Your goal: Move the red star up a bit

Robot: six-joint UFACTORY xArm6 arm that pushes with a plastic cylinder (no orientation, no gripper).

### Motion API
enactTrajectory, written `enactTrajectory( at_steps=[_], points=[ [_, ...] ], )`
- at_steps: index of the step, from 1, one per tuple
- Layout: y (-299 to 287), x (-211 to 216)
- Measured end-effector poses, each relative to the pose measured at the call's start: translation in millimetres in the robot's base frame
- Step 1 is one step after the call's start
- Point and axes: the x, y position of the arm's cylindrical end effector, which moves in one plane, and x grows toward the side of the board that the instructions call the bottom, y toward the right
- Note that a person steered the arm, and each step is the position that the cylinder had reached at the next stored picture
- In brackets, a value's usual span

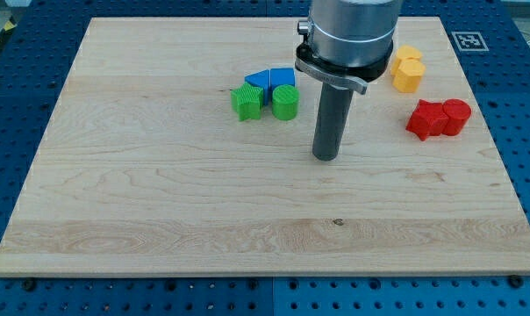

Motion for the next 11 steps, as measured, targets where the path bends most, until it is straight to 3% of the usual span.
enactTrajectory(
  at_steps=[8,11],
  points=[
    [137,-7],
    [147,-26]
  ],
)
